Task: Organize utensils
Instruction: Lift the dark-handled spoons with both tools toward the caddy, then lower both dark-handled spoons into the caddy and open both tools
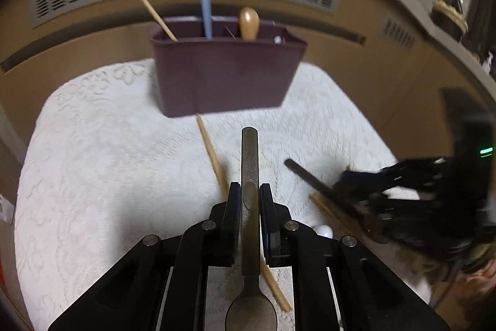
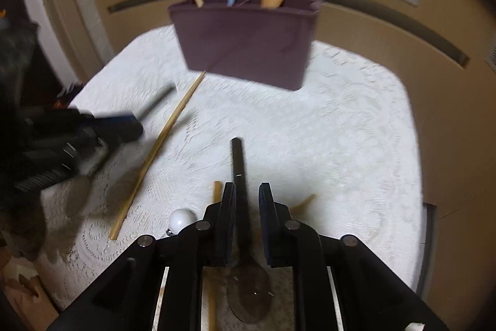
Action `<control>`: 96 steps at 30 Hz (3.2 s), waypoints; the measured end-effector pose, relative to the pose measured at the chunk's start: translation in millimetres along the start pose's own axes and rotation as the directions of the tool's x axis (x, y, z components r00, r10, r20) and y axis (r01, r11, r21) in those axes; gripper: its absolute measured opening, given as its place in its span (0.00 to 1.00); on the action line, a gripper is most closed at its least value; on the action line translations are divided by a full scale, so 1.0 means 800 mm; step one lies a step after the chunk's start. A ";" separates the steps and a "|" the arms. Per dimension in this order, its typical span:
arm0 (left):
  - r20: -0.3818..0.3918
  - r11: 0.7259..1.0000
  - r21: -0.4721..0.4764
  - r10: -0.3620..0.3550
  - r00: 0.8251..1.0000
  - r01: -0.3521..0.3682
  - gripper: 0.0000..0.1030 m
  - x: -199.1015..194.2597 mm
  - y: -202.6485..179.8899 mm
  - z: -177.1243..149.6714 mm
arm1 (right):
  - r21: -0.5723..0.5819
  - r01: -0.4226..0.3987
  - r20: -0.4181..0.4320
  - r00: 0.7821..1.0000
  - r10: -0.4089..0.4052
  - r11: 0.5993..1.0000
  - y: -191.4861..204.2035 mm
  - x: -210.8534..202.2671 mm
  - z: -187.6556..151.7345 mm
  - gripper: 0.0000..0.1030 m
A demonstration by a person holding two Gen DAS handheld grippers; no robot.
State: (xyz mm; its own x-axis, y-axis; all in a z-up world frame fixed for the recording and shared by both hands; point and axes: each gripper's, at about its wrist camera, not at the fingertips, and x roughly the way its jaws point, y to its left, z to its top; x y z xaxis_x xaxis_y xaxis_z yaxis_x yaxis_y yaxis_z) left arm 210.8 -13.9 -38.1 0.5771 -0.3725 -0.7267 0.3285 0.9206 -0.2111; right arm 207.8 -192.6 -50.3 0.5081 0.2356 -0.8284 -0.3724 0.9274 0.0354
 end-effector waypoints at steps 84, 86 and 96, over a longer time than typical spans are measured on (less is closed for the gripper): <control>0.627 0.995 -0.086 0.094 0.773 -0.050 0.12 0.056 0.081 0.192 | 0.136 0.012 0.501 0.862 -0.080 0.991 -0.042 -0.010 0.208 0.12; 0.610 0.994 -0.090 0.107 0.785 -0.065 0.13 0.058 0.079 0.188 | 0.122 0.040 0.484 0.870 -0.094 0.992 -0.039 -0.015 0.188 0.19; 0.387 0.976 -0.188 0.180 0.904 -0.114 0.46 0.011 0.085 0.140 | 0.056 0.223 0.383 0.895 -0.227 0.973 -0.031 -0.046 0.083 0.66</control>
State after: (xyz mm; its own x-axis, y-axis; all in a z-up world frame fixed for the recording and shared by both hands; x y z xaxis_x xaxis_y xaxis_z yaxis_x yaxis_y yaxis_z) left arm 322.2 32.5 14.7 0.8704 -0.2165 -0.4422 0.1146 0.9625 -0.2458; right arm 250.3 -205.2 16.4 0.8373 0.1116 -0.5353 -0.2054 0.9715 -0.1187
